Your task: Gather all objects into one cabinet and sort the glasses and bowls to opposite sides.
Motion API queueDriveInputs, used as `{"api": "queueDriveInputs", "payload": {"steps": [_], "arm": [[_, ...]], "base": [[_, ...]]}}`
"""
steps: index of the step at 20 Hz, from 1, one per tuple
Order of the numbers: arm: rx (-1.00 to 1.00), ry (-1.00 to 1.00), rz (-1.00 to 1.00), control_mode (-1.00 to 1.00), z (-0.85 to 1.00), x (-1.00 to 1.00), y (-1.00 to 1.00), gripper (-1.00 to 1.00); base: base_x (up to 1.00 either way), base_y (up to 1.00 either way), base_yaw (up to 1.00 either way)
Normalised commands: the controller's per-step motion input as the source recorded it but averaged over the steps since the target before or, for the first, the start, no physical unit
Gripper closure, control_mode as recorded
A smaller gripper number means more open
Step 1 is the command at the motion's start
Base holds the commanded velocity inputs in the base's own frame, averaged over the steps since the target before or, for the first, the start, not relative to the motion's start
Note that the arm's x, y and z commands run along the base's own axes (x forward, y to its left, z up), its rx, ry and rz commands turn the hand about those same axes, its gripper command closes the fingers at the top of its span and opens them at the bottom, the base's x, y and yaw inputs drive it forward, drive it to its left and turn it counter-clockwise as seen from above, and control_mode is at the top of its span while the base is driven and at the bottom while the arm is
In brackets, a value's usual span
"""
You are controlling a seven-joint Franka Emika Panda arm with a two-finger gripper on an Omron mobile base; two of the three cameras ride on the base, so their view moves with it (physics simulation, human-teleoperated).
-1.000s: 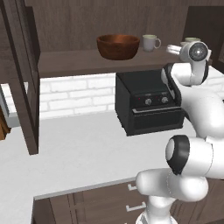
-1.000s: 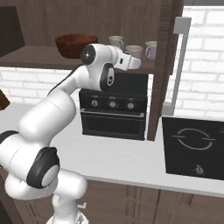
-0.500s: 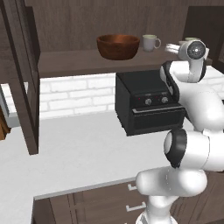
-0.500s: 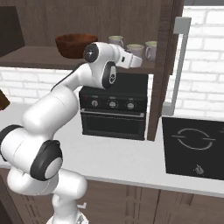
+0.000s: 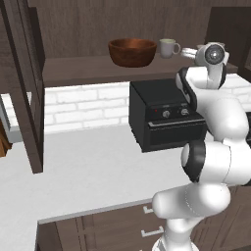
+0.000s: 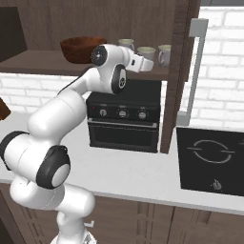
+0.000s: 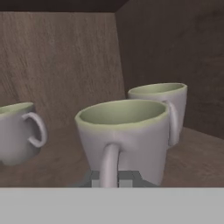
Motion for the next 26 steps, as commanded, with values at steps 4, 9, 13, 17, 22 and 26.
{"api": "queueDriveInputs", "payload": {"steps": [4, 9, 13, 17, 22, 26], "arm": [[0.00, 0.00, 0.00, -1.00, -0.01, 0.19, 0.00, 1.00], [0.00, 0.00, 0.00, -1.00, -0.07, 0.16, 0.00, 1.00], [0.00, -0.01, 0.00, -1.00, -0.16, 0.09, 0.00, 1.00], [0.00, -0.01, 0.00, -1.00, -0.14, 0.05, 0.00, 1.00], [0.00, 0.00, 0.00, -1.00, -0.10, 0.00, 0.00, 1.00], [0.00, 0.00, 0.01, -1.00, -0.01, 0.00, 0.00, 1.00]], "base": [[0.00, 0.00, 0.00], [0.00, 0.00, 0.00], [0.00, 0.00, 0.00], [0.00, 0.00, 0.00], [0.00, 0.00, 0.00], [0.00, 0.00, 0.00]]}}
